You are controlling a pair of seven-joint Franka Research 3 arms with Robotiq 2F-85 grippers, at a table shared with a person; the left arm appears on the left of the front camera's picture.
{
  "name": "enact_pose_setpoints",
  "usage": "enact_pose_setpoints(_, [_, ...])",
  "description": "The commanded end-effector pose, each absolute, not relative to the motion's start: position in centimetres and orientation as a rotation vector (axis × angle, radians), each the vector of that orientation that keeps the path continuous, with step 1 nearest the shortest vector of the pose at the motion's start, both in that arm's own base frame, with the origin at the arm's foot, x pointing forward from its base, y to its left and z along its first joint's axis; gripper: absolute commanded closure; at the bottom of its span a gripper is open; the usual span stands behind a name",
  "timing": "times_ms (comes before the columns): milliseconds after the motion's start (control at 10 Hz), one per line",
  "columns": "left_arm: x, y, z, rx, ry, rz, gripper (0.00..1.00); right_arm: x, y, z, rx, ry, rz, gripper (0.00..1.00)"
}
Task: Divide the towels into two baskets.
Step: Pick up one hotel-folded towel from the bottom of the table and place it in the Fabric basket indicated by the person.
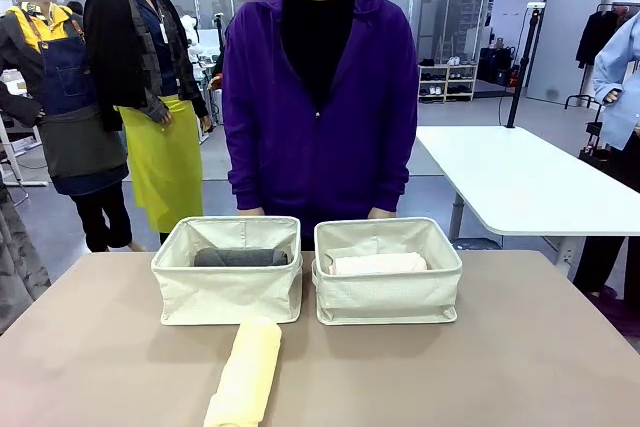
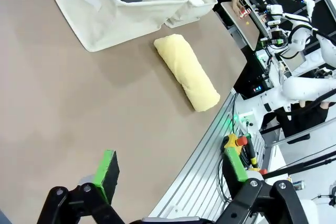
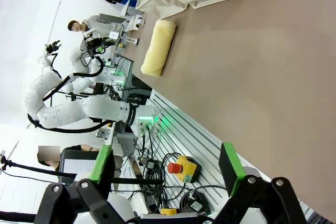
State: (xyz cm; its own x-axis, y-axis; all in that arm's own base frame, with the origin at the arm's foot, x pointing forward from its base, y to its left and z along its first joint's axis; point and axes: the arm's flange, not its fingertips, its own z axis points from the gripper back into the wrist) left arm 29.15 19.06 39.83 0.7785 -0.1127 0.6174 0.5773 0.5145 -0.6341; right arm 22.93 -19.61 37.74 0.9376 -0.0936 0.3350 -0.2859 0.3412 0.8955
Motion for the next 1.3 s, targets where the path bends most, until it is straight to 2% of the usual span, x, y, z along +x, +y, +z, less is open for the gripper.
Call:
enact_pose_setpoints(0, [28.94, 19.17, 40.42, -0.954, -0.555, -0.429, 0.00, 22.85, -19.34, 37.91, 1.225, -0.375, 0.134, 0.00])
enact_pose_setpoints(1200, [28.94, 19.17, 40.42, -0.954, -0.555, -0.429, 0.00, 22.85, -19.34, 37.91, 1.225, -0.375, 0.134, 0.00])
